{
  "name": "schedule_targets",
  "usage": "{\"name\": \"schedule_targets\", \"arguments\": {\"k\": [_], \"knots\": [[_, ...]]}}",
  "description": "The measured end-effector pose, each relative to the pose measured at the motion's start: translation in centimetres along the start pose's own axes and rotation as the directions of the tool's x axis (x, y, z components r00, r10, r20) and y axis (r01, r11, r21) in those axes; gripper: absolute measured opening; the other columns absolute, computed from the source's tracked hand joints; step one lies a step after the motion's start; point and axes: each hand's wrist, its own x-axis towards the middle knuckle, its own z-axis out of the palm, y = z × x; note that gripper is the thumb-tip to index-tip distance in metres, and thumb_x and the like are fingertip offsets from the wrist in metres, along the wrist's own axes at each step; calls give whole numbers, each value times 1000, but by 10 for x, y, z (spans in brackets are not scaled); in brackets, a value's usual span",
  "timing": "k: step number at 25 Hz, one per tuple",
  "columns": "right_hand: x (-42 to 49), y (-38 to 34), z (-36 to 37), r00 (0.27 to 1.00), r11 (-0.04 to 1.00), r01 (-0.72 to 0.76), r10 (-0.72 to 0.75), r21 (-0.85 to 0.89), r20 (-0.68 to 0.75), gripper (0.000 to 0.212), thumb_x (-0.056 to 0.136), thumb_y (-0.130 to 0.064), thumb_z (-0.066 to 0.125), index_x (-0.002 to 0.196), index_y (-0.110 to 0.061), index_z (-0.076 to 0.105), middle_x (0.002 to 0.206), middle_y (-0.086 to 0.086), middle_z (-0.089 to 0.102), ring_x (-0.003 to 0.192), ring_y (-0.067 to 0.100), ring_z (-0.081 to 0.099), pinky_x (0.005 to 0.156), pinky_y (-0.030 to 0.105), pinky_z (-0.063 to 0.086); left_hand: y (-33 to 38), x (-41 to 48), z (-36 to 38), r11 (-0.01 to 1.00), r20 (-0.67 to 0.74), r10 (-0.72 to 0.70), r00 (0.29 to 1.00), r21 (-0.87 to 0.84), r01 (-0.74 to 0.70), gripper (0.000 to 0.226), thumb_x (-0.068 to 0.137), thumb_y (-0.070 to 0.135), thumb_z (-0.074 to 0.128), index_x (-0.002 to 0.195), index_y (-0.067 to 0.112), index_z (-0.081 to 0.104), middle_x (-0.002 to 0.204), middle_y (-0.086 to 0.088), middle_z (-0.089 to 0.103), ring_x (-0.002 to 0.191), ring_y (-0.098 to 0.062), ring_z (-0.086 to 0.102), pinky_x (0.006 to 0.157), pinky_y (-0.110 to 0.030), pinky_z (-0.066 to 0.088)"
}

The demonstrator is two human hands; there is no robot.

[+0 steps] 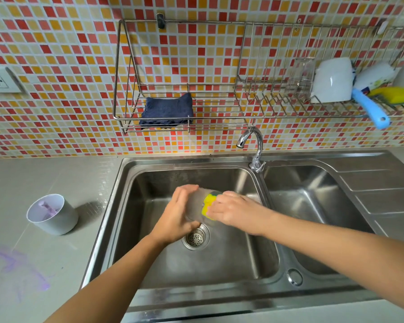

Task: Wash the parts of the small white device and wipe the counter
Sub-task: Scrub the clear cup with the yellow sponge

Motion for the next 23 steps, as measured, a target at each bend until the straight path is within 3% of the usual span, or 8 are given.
{"name": "schedule_targets", "arguments": {"k": [2,4,8,12,16,18,20,23], "knots": [[1,-6,-3,967,857,-253,214,449,136,43,66,6,57,99,-18,73,87,1,73,72,26,57,69,30,47,-4,-3,2,999,-68,-36,997,-26,34,87,61,15,86,127,28,29,129,7,35,120,2,36,100,-5,28],[1,-7,-6,948,793,-312,222,523,229,51,66,6,61,108,-20,70,95,1,74,75,26,56,72,30,47,-8,-6,3,996,-103,-84,991,-45,80,90,59,15,87,126,29,29,130,5,36,121,-2,38,99,-3,27],[2,-6,-6,979,994,-87,71,71,192,32,56,-7,79,81,-26,70,68,-11,65,65,16,55,62,23,46,1,-4,15,993,-131,-105,986,-73,96,86,59,16,85,128,12,33,126,1,38,114,8,40,97,-3,31],[-4,8,-7,976,969,155,-119,-194,184,17,72,-15,70,62,-27,62,60,-12,55,69,10,53,68,22,32,6,-2,8,954,120,-181,976,-221,204,93,63,18,82,134,34,25,136,6,36,120,-4,47,86,-18,51],[-14,22,-4,963,931,262,-233,-254,137,25,78,-10,67,59,-25,61,62,-12,53,71,11,51,68,23,38,2,2,7,993,249,-96,964,-48,111,95,61,25,77,142,29,26,138,14,38,123,-8,46,97,-14,38],[-13,14,3,991,978,125,-114,-169,72,19,75,-10,67,63,-25,63,65,-11,56,73,13,50,66,24,41,5,1,13,996,135,-85,987,-19,89,86,61,19,78,136,16,36,128,9,42,116,-17,50,91,-8,36],[-10,0,3,990,979,-121,108,163,86,20,72,-4,67,80,-22,71,75,-6,67,73,18,52,66,27,46,5,-1,18,995,-22,-95,995,-21,95,83,61,17,85,130,7,40,127,4,40,116,-9,46,93,0,29],[-10,-8,-6,895,689,-443,382,574,232,41,72,-9,74,110,-24,69,102,-7,72,78,16,52,76,19,43,8,1,20,988,-142,-152,978,-35,148,84,62,22,87,129,1,41,125,3,36,112,9,35,90,6,23]]}}
